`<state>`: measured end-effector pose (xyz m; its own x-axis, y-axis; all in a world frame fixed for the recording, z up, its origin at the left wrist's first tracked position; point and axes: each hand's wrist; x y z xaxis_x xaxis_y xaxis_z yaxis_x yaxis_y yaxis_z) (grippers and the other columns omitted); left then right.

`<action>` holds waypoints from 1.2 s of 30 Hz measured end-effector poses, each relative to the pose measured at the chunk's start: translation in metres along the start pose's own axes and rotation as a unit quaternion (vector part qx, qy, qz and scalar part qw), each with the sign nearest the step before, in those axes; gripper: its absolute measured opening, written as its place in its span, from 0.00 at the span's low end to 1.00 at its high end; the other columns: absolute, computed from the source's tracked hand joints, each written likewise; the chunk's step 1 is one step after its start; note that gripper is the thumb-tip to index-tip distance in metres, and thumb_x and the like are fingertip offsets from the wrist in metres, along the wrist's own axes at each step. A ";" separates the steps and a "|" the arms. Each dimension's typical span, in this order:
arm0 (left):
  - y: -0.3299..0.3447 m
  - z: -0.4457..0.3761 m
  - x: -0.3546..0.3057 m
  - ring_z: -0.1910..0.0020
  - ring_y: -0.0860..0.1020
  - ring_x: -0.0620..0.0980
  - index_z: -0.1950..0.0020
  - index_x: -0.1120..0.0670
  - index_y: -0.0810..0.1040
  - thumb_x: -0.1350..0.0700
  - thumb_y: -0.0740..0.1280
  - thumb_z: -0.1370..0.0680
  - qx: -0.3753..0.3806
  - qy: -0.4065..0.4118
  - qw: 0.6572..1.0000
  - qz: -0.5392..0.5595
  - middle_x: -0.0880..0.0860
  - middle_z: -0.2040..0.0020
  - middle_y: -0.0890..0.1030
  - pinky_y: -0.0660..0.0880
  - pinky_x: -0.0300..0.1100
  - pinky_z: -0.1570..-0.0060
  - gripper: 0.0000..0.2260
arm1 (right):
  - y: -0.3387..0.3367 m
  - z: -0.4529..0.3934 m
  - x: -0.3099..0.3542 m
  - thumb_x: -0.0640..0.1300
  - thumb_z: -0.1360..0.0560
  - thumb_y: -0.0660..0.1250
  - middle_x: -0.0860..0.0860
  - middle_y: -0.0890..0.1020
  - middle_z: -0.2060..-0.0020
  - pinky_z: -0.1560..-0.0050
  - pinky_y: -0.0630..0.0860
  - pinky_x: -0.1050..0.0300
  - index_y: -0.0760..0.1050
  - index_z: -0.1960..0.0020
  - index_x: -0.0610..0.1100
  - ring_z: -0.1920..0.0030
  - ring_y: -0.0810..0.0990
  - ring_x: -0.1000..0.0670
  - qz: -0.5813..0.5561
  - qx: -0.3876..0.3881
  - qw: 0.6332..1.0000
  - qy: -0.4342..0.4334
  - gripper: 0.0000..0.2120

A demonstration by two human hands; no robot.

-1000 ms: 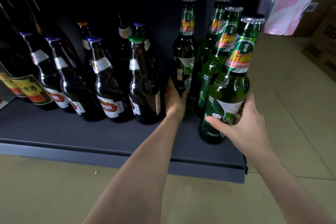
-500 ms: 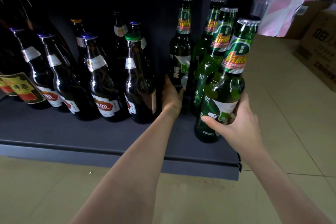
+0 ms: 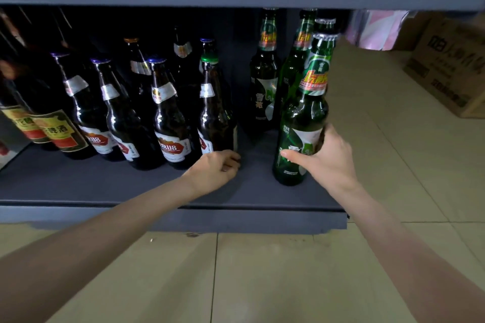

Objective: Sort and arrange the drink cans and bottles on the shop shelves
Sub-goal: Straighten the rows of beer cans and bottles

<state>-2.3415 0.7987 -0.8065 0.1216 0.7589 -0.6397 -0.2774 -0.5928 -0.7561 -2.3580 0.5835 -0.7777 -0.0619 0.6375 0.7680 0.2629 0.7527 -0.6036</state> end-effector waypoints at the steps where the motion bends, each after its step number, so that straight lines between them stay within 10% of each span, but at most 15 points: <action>1: -0.006 0.003 0.002 0.48 0.76 0.44 0.38 0.55 0.75 0.60 0.63 0.23 0.003 -0.016 1.000 0.007 0.52 0.45 0.80 0.69 0.29 0.51 0.14 | 0.007 0.000 0.005 0.48 0.37 0.79 0.51 0.79 0.51 0.54 0.66 0.67 0.71 0.44 0.42 0.51 0.75 0.52 -0.002 0.002 1.000 -0.007 0.27; 8: -0.034 0.021 0.022 0.56 0.75 0.48 0.51 0.58 0.81 0.49 0.65 0.24 -0.133 -0.107 0.985 0.024 0.53 0.57 0.80 0.69 0.38 0.57 0.13 | 0.062 -0.014 0.038 0.49 0.35 0.77 0.44 0.77 0.46 0.50 0.69 0.60 0.69 0.42 0.38 0.44 0.76 0.46 -0.001 -0.004 1.000 -0.019 0.29; 20: -0.031 0.019 0.021 0.35 0.69 0.46 0.48 0.57 0.81 0.49 0.65 0.23 -0.148 -0.118 0.979 0.075 0.52 0.50 0.81 0.64 0.33 0.49 0.12 | 0.080 -0.040 0.044 0.47 0.30 0.73 0.41 0.74 0.42 0.42 0.72 0.51 0.64 0.39 0.34 0.41 0.74 0.43 0.002 -0.008 1.000 0.000 0.28; 27: -0.019 0.020 0.020 0.51 0.80 0.48 0.52 0.56 0.81 0.52 0.66 0.23 -0.134 -0.082 0.985 0.069 0.52 0.54 0.83 0.73 0.38 0.53 0.09 | 0.078 -0.042 0.041 0.45 0.29 0.72 0.41 0.72 0.39 0.39 0.69 0.52 0.61 0.36 0.36 0.37 0.71 0.42 -0.002 0.022 1.000 0.009 0.30; 31: -0.005 0.018 0.001 0.51 0.78 0.45 0.46 0.54 0.80 0.53 0.65 0.23 -0.120 -0.048 0.990 0.061 0.51 0.51 0.83 0.70 0.33 0.58 0.09 | 0.070 -0.036 0.040 0.45 0.27 0.70 0.41 0.72 0.38 0.42 0.71 0.53 0.59 0.32 0.37 0.37 0.71 0.42 0.026 0.056 0.998 -0.008 0.30; 36: 0.036 0.005 -0.026 0.32 0.67 0.53 0.25 0.57 0.56 0.53 0.62 0.21 -0.115 -0.045 0.990 0.061 0.56 0.28 0.66 0.66 0.44 0.35 0.28 | 0.036 -0.009 0.006 0.48 0.27 0.70 0.47 0.80 0.44 0.43 0.75 0.48 0.74 0.38 0.43 0.44 0.78 0.46 0.060 -0.004 0.998 -0.013 0.19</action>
<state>-2.3593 0.7591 -0.8168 0.0124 0.6933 -0.7206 -0.0592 -0.7189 -0.6926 -2.3404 0.6132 -0.7930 -0.0539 0.7270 0.6845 0.2778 0.6693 -0.6891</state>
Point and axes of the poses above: each hand's wrist, its own z-axis away from the middle knuckle, its own y-axis out of the palm, x = y × z
